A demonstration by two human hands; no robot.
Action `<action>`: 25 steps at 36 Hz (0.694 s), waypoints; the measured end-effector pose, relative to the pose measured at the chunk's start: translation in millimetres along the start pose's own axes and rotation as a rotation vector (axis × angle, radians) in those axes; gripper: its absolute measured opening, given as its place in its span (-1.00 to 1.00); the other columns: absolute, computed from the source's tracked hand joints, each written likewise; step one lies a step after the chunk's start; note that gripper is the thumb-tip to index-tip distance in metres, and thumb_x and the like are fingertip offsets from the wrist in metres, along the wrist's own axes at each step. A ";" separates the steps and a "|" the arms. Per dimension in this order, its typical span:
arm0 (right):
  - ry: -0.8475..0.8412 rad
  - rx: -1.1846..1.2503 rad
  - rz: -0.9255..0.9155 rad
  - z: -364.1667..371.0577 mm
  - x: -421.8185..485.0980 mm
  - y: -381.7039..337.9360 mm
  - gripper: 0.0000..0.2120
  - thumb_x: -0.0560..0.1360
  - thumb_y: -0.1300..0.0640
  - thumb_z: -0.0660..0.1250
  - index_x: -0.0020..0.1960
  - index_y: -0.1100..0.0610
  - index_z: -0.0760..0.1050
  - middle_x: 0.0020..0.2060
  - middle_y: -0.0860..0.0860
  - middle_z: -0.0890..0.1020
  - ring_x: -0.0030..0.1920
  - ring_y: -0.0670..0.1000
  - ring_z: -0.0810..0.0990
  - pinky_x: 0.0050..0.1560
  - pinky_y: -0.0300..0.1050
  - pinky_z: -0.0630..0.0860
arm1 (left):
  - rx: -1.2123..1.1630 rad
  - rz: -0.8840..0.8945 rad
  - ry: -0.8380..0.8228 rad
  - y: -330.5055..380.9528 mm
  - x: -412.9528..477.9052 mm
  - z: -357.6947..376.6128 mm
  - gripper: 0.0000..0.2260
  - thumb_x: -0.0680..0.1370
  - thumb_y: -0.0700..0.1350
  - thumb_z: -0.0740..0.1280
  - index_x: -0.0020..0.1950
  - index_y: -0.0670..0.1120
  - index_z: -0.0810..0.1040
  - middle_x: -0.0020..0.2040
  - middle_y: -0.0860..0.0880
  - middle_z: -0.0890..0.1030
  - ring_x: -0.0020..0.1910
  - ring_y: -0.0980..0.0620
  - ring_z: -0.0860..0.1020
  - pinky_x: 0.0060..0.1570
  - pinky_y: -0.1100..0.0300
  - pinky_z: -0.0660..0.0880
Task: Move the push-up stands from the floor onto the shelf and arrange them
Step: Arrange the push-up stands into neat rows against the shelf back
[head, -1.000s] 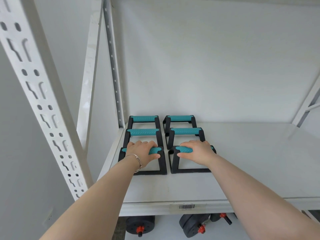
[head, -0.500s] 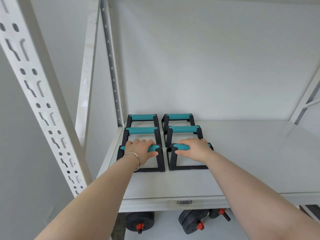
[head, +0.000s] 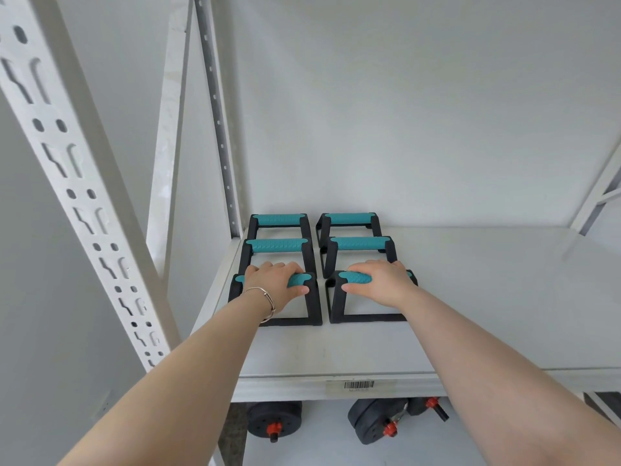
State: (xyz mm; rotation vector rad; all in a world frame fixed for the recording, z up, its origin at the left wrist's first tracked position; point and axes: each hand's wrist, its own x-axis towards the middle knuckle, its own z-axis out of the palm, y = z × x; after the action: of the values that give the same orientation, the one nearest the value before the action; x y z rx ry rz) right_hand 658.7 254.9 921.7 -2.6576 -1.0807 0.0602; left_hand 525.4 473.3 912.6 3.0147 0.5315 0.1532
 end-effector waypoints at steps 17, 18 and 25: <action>-0.084 0.211 0.061 -28.6 27.7 6.8 -0.46 0.36 -0.39 0.33 0.09 0.02 0.46 -0.03 -0.08 0.53 0.01 -0.01 0.53 -0.01 -0.09 0.45 | -0.121 -0.093 0.142 -10.3 25.5 -31.4 -0.55 0.53 0.31 0.14 0.29 0.09 0.44 0.17 0.03 0.54 0.17 -0.04 0.45 0.16 -0.01 0.39; -0.056 0.219 0.055 -31.3 33.2 8.5 -0.50 0.37 -0.38 0.33 0.02 0.02 0.45 -0.07 -0.08 0.53 -0.04 -0.01 0.53 -0.06 -0.07 0.46 | -0.117 -0.111 0.167 -11.8 31.9 -32.9 -0.56 0.53 0.30 0.13 0.28 0.09 0.45 0.17 0.01 0.54 0.16 -0.05 0.45 0.15 -0.01 0.39; 0.113 0.191 0.010 -50.1 88.6 27.2 -0.54 0.43 -0.31 0.34 0.04 0.07 0.45 -0.08 -0.04 0.52 -0.04 0.03 0.50 -0.07 -0.04 0.44 | -0.008 -0.148 0.251 -24.0 85.5 -44.2 -0.57 0.55 0.25 0.15 0.31 0.05 0.43 0.26 -0.06 0.49 0.26 -0.12 0.38 0.17 -0.07 0.36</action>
State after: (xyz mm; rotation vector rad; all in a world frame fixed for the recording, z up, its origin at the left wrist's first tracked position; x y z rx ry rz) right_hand 748.0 285.8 968.3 -2.4648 -0.9749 0.0141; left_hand 592.4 527.8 961.4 2.9504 0.7686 0.5262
